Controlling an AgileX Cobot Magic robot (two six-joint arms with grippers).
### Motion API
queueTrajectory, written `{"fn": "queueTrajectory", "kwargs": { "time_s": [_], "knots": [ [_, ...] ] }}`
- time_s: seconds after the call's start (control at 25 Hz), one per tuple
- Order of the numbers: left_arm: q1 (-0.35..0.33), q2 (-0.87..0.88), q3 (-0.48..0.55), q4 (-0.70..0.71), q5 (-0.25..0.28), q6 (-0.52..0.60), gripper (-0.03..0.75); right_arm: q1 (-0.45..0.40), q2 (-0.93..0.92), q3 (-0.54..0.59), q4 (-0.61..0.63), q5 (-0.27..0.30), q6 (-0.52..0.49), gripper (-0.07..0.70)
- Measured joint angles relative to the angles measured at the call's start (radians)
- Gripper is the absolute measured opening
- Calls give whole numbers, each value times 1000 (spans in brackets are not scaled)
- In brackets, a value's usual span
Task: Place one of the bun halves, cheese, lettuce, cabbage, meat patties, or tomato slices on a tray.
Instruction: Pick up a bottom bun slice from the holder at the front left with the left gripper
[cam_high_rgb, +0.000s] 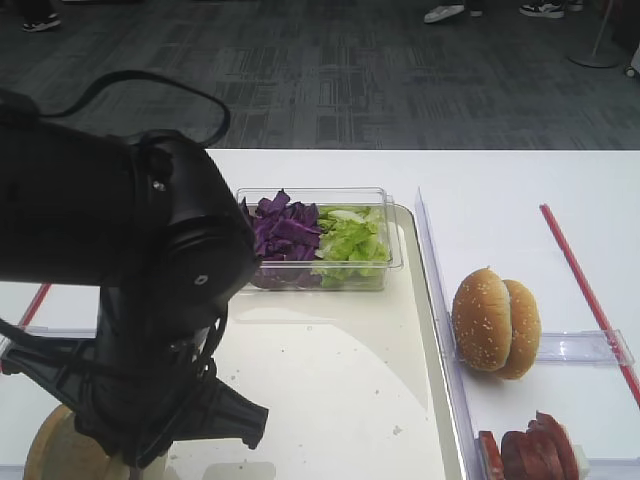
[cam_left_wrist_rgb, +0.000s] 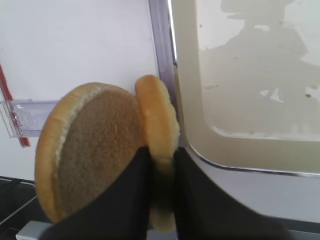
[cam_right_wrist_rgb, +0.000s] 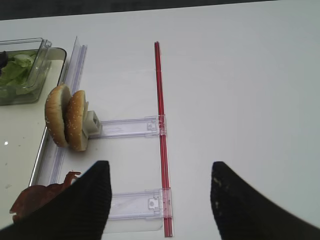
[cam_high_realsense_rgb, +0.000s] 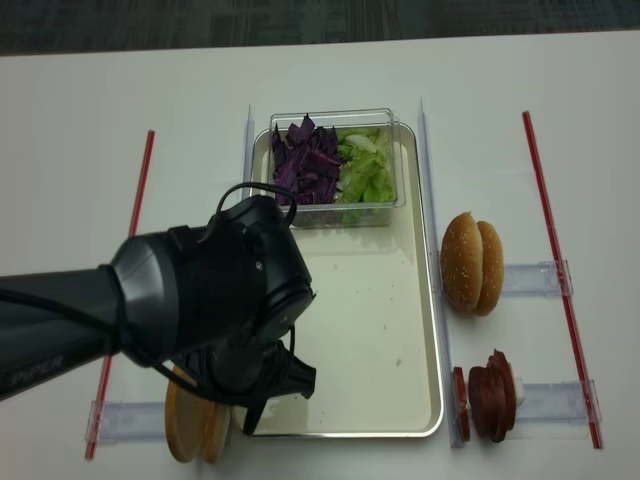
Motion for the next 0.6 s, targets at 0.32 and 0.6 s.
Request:
{"fn": "queueTrajectory", "kwargs": {
  "time_s": [0.32,0.6],
  "knots": [
    [0,-39,0,0,0,0,85,0,0,0,0,0,0,463],
    [0,-55,-6,-18,2,25,83,0,0,0,0,0,0,463]
  ]
}}
